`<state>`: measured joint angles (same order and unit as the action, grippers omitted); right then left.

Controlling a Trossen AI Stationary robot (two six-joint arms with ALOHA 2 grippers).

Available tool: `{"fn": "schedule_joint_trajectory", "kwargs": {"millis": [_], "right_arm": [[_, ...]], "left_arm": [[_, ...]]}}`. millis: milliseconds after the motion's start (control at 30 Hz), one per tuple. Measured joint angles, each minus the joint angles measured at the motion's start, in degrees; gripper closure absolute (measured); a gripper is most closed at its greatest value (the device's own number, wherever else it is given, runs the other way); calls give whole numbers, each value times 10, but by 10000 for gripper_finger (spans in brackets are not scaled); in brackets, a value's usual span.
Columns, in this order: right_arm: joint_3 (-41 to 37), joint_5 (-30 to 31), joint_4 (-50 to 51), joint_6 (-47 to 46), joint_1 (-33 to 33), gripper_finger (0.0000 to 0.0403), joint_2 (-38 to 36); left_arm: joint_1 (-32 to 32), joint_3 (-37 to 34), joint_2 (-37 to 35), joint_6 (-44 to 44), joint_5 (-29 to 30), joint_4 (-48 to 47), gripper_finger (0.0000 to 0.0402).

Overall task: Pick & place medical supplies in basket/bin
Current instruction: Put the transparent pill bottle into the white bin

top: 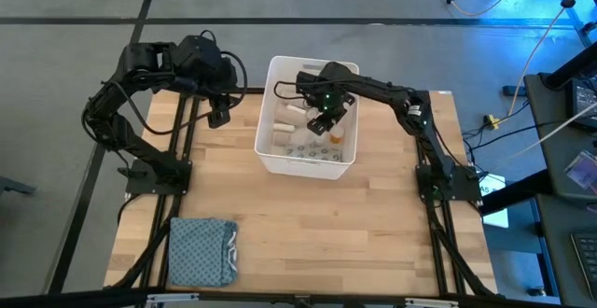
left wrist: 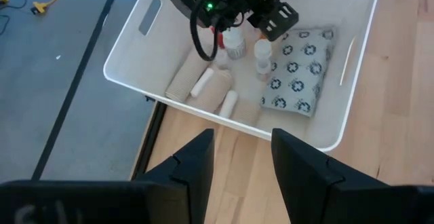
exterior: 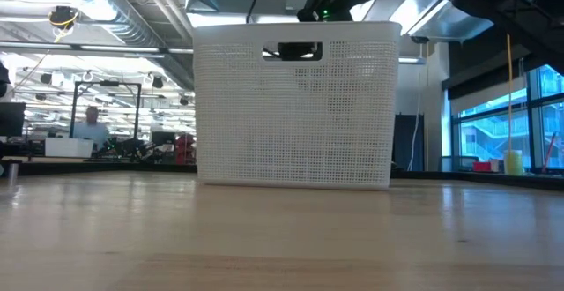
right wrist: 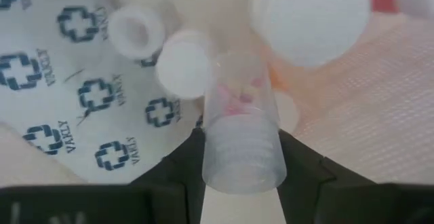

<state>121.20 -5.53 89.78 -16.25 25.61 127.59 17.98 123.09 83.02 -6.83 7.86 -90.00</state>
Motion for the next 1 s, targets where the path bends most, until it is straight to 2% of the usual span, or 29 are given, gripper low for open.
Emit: {"fn": "schedule_joint_trajectory", "kwargs": {"millis": [367, 1000], "right_arm": [[-4, 14, 3, 15, 7, 268, 2], [-5, 10, 2, 64, 7, 267, 53]], "left_arm": [[0, 0, 0, 0, 0, 0, 261], [0, 0, 0, 0, 0, 0, 261]]}}
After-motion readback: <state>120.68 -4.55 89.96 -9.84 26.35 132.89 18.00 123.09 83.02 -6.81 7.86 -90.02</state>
